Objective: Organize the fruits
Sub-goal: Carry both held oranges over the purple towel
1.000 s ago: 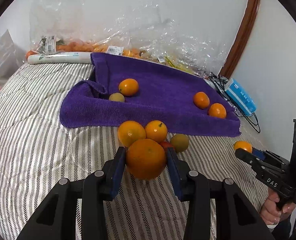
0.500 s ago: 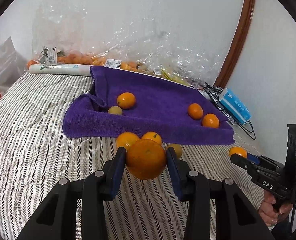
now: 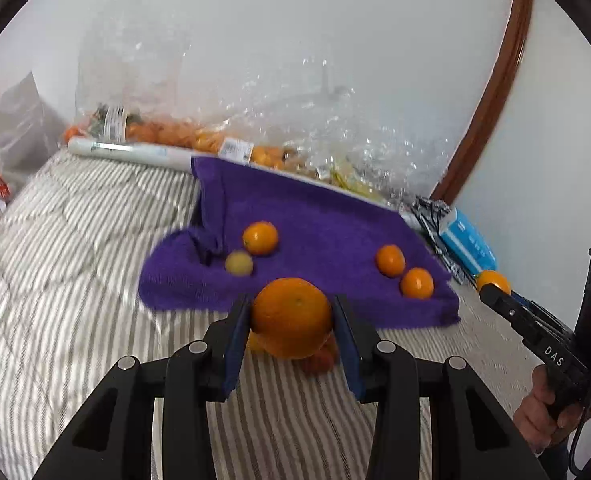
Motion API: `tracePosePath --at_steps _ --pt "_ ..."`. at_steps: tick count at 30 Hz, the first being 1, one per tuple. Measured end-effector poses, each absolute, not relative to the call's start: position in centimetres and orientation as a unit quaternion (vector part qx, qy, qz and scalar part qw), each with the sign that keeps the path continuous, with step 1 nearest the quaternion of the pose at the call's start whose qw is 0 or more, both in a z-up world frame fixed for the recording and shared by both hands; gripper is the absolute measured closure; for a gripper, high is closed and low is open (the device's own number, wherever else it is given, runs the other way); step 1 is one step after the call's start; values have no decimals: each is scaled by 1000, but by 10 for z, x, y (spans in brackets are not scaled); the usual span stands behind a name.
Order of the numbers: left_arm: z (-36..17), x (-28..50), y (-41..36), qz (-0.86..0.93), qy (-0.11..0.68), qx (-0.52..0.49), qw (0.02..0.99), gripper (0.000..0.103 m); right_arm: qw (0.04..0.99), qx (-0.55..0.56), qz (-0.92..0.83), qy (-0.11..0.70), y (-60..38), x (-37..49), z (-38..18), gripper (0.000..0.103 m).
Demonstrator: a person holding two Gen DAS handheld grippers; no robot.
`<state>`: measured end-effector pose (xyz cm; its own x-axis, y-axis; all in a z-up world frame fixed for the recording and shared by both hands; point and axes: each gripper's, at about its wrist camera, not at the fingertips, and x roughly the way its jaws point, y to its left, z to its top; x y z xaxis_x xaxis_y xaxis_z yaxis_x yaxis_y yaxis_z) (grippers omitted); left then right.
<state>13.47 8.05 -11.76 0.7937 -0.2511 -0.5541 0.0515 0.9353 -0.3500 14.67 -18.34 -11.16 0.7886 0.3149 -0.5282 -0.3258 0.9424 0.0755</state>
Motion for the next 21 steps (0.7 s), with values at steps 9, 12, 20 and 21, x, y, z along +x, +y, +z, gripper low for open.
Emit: tracePosePath --at_steps 9,12,20,21 --pt "-91 169 77 -81 304 -151 937 64 952 -21 173 253 -173 184 -90 68" --pt "-85 181 72 -81 302 -145 939 64 953 -19 171 250 -172 200 -87 68" --pt "-85 213 62 -73 316 -135 936 64 955 -20 161 248 -174 242 -86 68" --pt "-86 217 61 -72 319 -133 935 64 955 -19 161 248 -175 247 -86 68"
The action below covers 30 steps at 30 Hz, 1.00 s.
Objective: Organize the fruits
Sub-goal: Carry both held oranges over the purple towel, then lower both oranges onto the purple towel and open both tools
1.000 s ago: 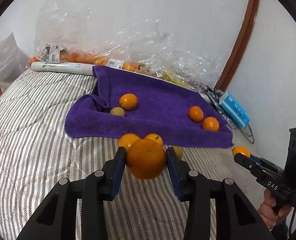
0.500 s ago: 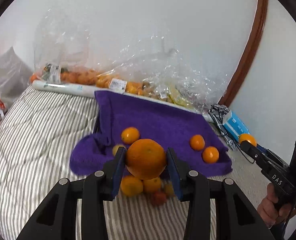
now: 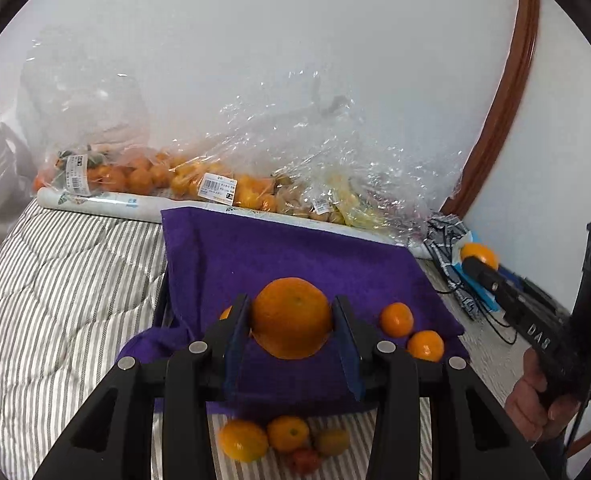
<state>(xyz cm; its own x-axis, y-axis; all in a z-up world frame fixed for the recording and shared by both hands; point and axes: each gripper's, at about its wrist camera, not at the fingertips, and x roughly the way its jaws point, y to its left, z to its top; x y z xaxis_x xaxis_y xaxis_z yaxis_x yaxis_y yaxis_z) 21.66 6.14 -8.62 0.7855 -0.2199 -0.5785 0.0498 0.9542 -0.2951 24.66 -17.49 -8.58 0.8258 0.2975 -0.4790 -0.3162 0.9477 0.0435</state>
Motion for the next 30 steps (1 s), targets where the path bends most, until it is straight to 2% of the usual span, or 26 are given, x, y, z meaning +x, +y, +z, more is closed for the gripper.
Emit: tracePosePath --at_steps 18,30 --pt "-128 261 54 -53 374 -117 919 64 950 -6 121 289 -197 288 -120 68" --pt "-139 263 51 -89 366 -126 917 64 933 -11 115 340 -196 306 -155 68"
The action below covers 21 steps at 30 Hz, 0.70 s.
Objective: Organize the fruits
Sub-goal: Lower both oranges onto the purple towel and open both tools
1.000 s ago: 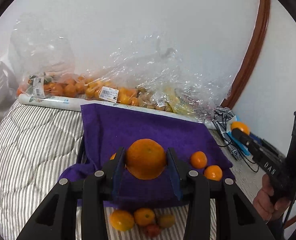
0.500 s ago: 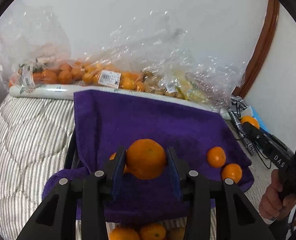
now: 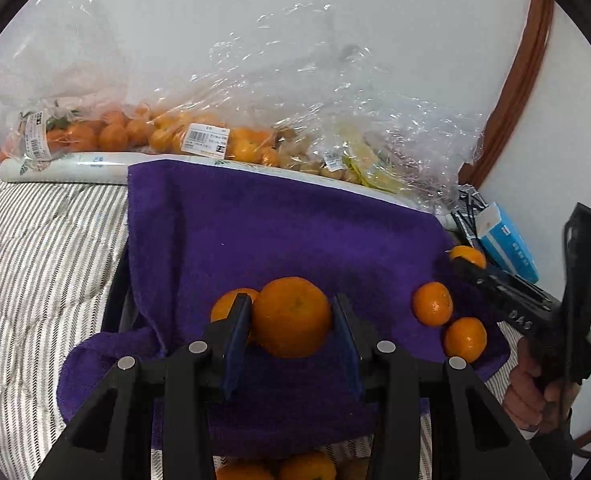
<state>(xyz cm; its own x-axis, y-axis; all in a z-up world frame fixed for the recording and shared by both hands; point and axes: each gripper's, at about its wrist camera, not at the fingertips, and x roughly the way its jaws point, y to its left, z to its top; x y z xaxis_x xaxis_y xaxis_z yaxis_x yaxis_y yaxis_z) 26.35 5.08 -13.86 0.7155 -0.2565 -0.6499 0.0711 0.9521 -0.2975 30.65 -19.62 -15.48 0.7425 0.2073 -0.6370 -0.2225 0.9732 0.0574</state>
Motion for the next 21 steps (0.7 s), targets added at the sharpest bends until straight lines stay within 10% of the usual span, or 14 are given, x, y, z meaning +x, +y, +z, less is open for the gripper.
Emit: tracePosePath --at_steps 21 --pt "-153 265 32 -87 385 -79 915 64 928 -39 106 354 -184 309 -169 68"
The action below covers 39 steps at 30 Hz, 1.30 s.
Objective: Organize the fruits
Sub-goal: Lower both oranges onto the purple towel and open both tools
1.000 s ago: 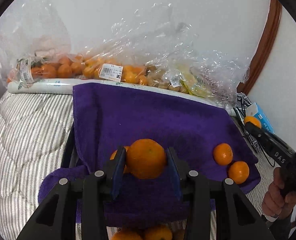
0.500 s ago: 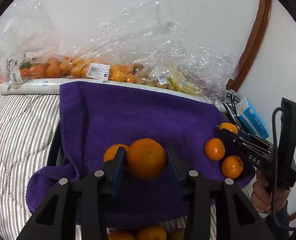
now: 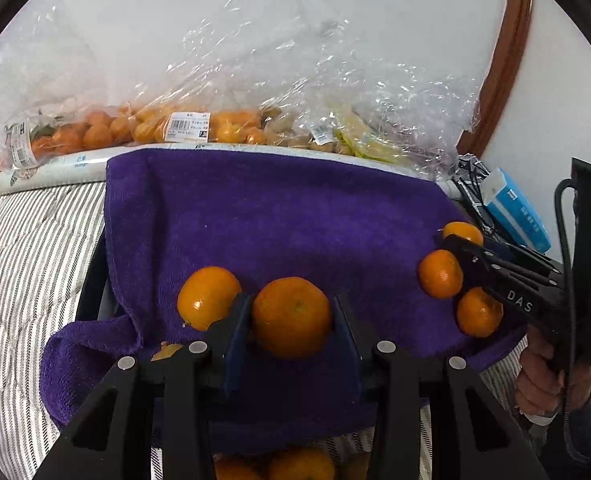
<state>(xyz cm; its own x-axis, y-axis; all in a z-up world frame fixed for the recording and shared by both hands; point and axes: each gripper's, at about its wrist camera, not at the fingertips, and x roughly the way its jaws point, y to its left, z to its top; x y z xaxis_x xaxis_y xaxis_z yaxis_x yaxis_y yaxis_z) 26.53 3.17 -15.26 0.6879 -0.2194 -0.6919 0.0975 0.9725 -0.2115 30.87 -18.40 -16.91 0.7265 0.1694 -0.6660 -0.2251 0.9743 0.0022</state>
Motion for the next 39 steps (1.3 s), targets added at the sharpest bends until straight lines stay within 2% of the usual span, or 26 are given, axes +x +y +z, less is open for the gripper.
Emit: tracePosePath --at_steps 25,28,30,35,39 --pt "-157 268 32 -94 395 -87 910 63 928 -55 93 356 -182 309 -174 68" --pt "-152 264 34 -102 383 -93 914 56 929 -56 92 354 -183 309 -174 67" --pt "-149 261 35 -105 373 -97 917 52 931 -56 90 348 -183 308 -172 60" --pt "-147 259 35 -107 366 -103 919 51 939 -55 97 324 -183 302 -165 49" --pt "-146 259 36 -107 366 -106 918 51 944 -46 99 311 -184 299 -159 44"
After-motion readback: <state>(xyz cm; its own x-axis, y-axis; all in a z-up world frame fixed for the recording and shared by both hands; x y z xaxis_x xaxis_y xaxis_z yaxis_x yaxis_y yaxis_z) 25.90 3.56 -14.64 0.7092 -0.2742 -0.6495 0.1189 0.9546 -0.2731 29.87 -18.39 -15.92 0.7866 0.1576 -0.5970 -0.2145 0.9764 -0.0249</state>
